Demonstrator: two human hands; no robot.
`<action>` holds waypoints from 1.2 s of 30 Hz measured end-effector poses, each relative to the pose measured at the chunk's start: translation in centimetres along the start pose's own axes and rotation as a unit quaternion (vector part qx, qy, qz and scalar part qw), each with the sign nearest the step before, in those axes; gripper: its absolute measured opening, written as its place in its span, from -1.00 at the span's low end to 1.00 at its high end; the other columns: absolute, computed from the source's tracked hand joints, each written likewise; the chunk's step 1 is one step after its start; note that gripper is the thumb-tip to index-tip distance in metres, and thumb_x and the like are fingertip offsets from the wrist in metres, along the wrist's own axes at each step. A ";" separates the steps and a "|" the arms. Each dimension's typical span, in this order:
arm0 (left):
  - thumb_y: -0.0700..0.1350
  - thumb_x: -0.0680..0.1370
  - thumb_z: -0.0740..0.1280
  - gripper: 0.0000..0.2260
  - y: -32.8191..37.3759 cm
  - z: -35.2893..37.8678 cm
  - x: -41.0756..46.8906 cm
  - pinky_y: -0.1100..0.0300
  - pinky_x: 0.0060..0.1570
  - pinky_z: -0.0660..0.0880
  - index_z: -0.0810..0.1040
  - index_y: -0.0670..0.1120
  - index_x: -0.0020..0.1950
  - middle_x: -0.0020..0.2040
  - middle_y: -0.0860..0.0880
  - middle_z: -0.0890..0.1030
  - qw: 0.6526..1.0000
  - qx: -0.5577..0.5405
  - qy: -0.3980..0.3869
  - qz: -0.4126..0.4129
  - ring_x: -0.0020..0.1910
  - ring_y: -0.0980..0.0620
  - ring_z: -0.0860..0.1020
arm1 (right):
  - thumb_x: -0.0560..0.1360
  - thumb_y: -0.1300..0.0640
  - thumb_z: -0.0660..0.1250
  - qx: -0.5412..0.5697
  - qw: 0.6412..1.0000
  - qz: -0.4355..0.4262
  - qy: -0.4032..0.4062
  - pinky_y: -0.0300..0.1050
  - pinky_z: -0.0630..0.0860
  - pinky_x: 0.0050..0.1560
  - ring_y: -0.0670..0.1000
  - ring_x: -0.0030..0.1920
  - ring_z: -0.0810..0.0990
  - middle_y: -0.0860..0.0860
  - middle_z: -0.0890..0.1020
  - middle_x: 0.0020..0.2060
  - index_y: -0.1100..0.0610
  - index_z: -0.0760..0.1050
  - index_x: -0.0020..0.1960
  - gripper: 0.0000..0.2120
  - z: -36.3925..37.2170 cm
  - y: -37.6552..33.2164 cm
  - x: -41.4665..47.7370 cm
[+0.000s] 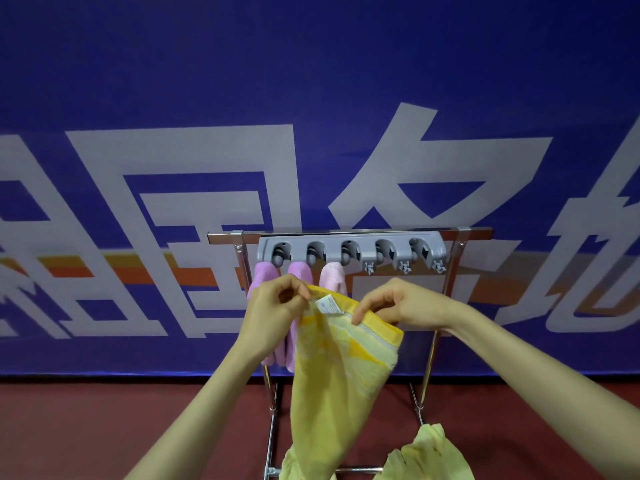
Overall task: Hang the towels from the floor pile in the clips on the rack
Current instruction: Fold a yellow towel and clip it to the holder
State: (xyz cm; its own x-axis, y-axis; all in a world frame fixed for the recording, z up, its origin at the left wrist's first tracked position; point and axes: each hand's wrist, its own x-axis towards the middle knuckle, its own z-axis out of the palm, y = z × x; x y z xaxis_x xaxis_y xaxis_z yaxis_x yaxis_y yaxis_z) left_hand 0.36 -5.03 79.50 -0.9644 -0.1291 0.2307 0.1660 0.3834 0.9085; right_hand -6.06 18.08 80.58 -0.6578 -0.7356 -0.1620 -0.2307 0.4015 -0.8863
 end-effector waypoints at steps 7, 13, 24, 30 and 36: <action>-0.36 0.48 0.32 -0.77 0.7 0.2 -0.4 0.05 -0.09 0.55 0.51 -0.05 -0.25 -0.19 -0.13 0.62 0.999 -0.041 0.012 -0.002 -0.19 -0.02 0.59 | 0.38 0.50 0.31 0.035 0.994 -0.060 0.080 -0.28 0.52 -0.02 -0.16 -0.04 0.59 0.14 0.55 0.13 0.17 0.64 -0.16 -0.73 0.5 -0.7 0.7; -0.35 0.48 0.37 -0.76 1.9 0.7 -0.8 -0.11 -0.13 0.57 0.38 -0.06 -0.17 -0.10 -0.21 0.58 0.996 -0.061 0.052 0.032 -0.14 -0.24 0.60 | 0.38 0.40 0.40 0.126 0.980 -0.091 0.123 -0.20 0.55 0.04 0.06 0.12 0.63 0.25 0.63 0.10 0.12 0.65 -0.21 -0.81 1.3 -1.4 1.6; -0.36 0.41 0.43 -0.79 2.8 1.3 -1.4 0.34 -0.12 0.51 0.48 -0.09 -0.17 -0.20 0.07 0.60 0.994 -0.084 0.044 0.046 -0.17 0.10 0.57 | 0.35 0.45 0.42 0.127 0.959 -0.081 0.240 0.04 0.59 -0.02 0.13 -0.13 0.61 0.40 0.61 -0.09 0.17 0.54 -0.28 -0.80 2.2 -2.6 2.1; -0.31 0.43 0.44 -0.82 2.8 1.6 -1.5 0.34 -0.09 0.52 0.51 -0.08 -0.11 -0.19 0.18 0.61 0.995 -0.077 0.020 0.063 -0.15 0.14 0.58 | 0.36 0.45 0.38 0.077 0.959 -0.071 0.265 0.00 0.41 -0.21 0.08 -0.26 0.45 0.27 0.50 -0.29 0.14 0.36 -0.21 -0.72 2.1 -3.1 2.0; -0.15 0.50 0.40 -0.88 2.2 1.7 -1.6 0.30 0.01 0.51 0.52 -0.10 0.00 -0.12 0.14 0.62 0.989 -0.141 -0.012 0.045 -0.04 0.11 0.59 | 0.36 0.42 0.39 0.104 0.956 -0.068 0.267 -0.19 0.41 -0.27 -0.05 -0.33 0.45 0.10 0.54 -0.34 0.20 0.47 -0.07 -0.78 2.5 -3.6 2.0</action>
State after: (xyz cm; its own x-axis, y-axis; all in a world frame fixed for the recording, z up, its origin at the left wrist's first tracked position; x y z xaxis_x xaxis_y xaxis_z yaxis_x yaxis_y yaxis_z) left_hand 1.91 -2.38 80.55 -0.9469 -0.0837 0.3104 0.2995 0.1216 0.9463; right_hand -4.71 13.80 82.37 -0.9171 -0.3668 0.1559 -0.2290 0.1649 -0.9594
